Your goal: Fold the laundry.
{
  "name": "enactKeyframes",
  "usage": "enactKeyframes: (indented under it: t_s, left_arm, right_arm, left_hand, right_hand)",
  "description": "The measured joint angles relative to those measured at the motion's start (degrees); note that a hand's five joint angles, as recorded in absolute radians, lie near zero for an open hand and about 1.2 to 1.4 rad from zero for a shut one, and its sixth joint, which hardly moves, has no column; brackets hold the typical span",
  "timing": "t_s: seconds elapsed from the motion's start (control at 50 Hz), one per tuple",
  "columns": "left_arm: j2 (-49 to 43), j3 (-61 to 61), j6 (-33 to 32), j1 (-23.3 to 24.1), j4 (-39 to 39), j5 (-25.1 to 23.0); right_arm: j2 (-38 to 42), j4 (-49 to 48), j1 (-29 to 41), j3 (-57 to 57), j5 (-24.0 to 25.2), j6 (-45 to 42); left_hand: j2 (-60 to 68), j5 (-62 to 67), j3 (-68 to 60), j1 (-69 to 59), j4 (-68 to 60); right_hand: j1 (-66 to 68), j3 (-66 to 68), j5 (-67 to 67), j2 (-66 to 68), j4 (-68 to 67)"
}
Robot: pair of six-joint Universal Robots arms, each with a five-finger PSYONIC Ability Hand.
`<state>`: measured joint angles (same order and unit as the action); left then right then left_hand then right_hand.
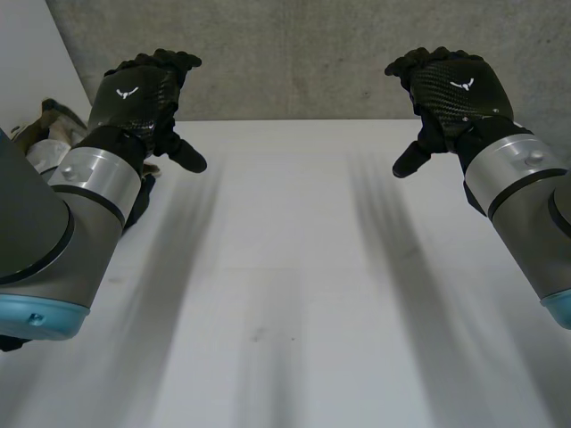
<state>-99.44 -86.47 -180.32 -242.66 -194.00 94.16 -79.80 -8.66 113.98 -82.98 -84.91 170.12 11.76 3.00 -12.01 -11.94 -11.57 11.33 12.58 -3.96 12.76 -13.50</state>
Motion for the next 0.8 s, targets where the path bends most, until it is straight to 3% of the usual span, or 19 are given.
enactKeyframes:
  t_s: [0.22, 0.3, 0.44, 0.66, 0.8]
  left_arm:
    - [-2.69, 3.00, -3.78, -1.78, 0.08, -0.98]
    - [-5.63, 4.75, -9.74, -5.61, 0.03, -2.48]
    - [-16.73, 11.72, -25.07, -16.27, 0.02, -7.48]
    - [-37.62, 29.04, -35.69, -29.27, 0.10, -8.65]
    - [-44.95, 36.17, -40.09, -32.08, 0.53, -8.48]
  right_arm:
    - [0.15, 0.17, 0.27, -0.07, -0.06, -0.15]
    - [0.23, 0.21, 0.33, -0.09, -0.08, -0.20]
    - [0.44, 0.26, 0.37, -0.46, -0.05, -0.29]
    - [0.88, 0.23, 0.32, -0.82, 0.01, -0.42]
    - [1.47, 0.18, 0.31, -1.05, 0.01, -0.47]
  left_hand:
    - [0.00, 0.00, 0.00, 0.00, 0.00]
    - [0.00, 0.00, 0.00, 0.00, 0.00]
    - [0.00, 0.00, 0.00, 0.00, 0.00]
    - [0.00, 0.00, 0.00, 0.00, 0.00]
    - [5.61, 4.75, -5.53, -6.37, -6.25]
  right_hand:
    - [0.00, 0.00, 0.00, 0.00, 0.00]
    - [0.00, 0.00, 0.00, 0.00, 0.00]
    - [0.00, 0.00, 0.00, 0.00, 0.00]
    - [0.00, 0.00, 0.00, 0.00, 0.00]
    - [0.00, 0.00, 0.00, 0.00, 0.00]
